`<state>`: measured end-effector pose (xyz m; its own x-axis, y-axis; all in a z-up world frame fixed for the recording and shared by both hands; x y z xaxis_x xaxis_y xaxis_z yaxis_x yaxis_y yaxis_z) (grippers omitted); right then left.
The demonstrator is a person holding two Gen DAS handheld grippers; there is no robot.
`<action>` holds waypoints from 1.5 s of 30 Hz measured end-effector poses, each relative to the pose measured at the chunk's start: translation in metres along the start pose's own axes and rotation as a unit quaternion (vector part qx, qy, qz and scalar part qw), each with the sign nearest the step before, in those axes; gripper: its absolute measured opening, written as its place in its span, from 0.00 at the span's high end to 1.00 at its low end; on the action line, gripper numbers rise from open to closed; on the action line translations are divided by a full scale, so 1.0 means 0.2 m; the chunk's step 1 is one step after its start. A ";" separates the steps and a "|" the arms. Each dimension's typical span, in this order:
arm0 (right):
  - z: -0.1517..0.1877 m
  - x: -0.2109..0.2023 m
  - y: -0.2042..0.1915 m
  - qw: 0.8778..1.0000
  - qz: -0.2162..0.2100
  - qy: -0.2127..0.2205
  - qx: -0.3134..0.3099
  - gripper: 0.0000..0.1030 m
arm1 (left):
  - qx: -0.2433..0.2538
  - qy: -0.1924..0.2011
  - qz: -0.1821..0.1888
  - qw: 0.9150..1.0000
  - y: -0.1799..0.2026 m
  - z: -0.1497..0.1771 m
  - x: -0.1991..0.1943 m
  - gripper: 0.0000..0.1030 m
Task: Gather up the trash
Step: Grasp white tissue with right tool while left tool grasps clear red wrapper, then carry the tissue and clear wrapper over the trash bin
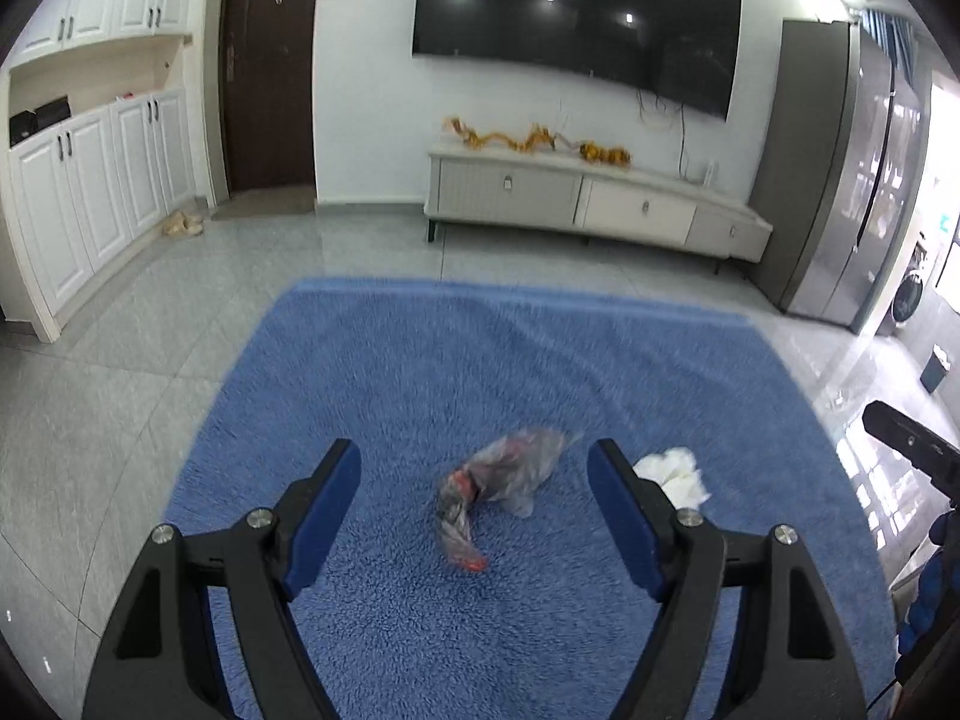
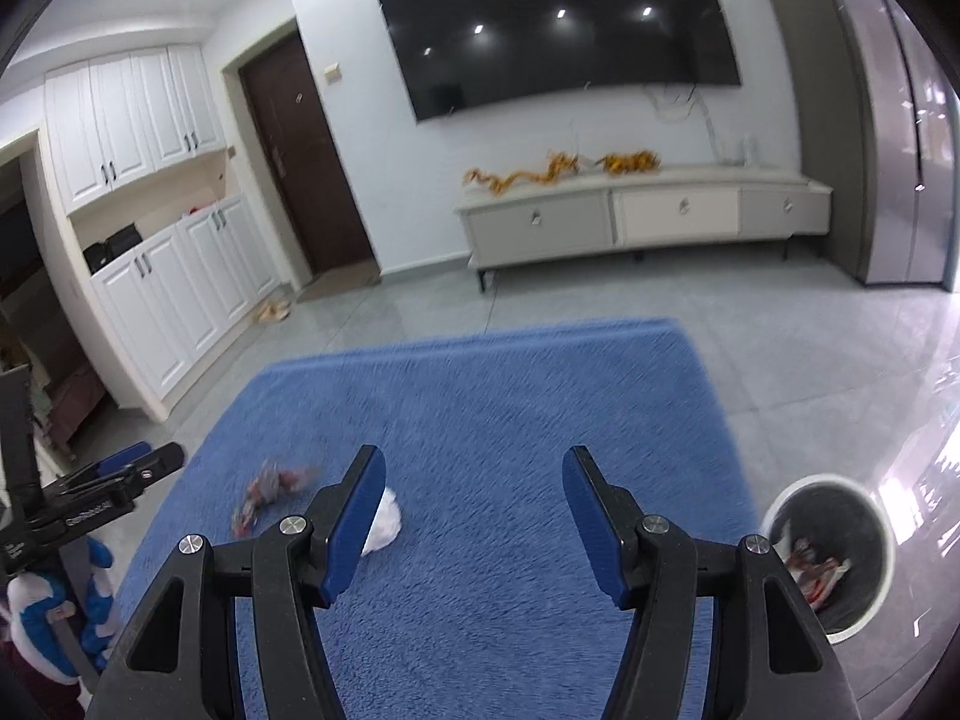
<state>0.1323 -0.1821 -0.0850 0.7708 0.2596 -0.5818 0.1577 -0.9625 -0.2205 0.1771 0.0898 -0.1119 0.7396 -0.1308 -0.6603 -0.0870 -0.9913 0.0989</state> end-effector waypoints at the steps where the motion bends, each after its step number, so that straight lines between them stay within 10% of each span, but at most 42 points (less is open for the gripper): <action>1: 0.01 0.05 -0.02 1.000 -0.008 -0.010 -0.001 0.42 | 0.000 -0.011 0.003 1.000 -0.01 0.01 0.05 0.26; 15: 0.24 0.57 -0.26 0.987 -0.093 -0.130 -0.034 0.46 | 0.011 -0.094 0.021 0.995 -0.04 0.13 0.42 0.56; 20: 0.27 0.61 -0.28 0.983 -0.106 -0.142 -0.040 0.73 | 0.016 -0.093 0.011 0.996 -0.03 0.14 0.44 0.71; 45: 0.11 -0.05 -0.03 0.995 -0.098 -0.011 0.009 0.85 | 0.014 -0.030 0.045 0.998 0.25 -0.02 -0.02 0.81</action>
<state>0.1104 -0.1779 -0.0959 0.7121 0.4449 -0.5431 0.2933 -0.8914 -0.3456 0.1729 0.0402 -0.1011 0.6873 -0.2198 -0.6923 -0.1708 -0.9753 0.1401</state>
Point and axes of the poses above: each gripper's, at about its wrist camera, not at the fingertips, and x roughly the way its jaws point, y to its right, z to its underside, the point moved 3 cm from there along x, roughly the way its jaws point, and after that the axes turned 1 degree about -x, right-handed, at the moved point
